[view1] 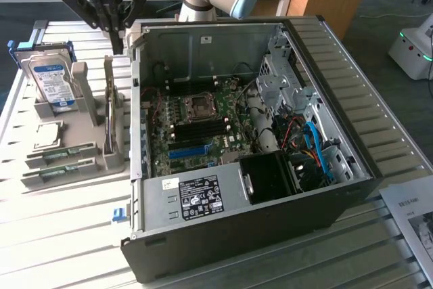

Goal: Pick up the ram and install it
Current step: 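Reach for the ram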

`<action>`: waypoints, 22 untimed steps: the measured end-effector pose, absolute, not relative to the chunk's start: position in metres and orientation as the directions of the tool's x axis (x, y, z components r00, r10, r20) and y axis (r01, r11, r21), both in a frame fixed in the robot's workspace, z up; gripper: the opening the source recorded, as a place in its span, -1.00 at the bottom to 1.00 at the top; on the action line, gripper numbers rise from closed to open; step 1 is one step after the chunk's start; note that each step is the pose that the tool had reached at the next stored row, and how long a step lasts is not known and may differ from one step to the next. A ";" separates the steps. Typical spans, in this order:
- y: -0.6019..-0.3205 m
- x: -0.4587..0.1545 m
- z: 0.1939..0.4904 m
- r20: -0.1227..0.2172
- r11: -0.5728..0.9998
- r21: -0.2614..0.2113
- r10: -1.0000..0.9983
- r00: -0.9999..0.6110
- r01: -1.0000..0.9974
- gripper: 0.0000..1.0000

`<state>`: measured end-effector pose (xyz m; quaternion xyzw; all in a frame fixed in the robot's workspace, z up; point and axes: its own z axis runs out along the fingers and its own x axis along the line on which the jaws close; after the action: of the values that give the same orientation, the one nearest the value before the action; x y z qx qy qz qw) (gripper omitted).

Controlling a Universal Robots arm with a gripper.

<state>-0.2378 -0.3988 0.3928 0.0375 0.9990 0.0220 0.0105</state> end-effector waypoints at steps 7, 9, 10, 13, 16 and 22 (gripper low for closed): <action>-0.399 -0.246 0.393 -0.017 0.996 0.045 0.075 -0.997 0.074 -0.80; -0.399 -0.248 0.393 -0.017 0.996 0.045 0.075 -0.997 0.074 -0.80; -0.399 -0.250 0.393 -0.016 0.996 0.045 0.075 -0.997 0.074 -0.80; -0.399 -0.253 0.393 -0.016 0.996 0.044 0.075 -0.997 0.075 -0.80; -0.399 -0.257 0.393 -0.015 0.996 0.044 0.075 -0.997 0.075 -0.80; -0.399 -0.266 0.393 -0.014 0.996 0.044 0.075 -0.997 0.075 -0.80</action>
<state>-0.2657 -0.3988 0.3926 0.0375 0.9990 0.0219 0.0080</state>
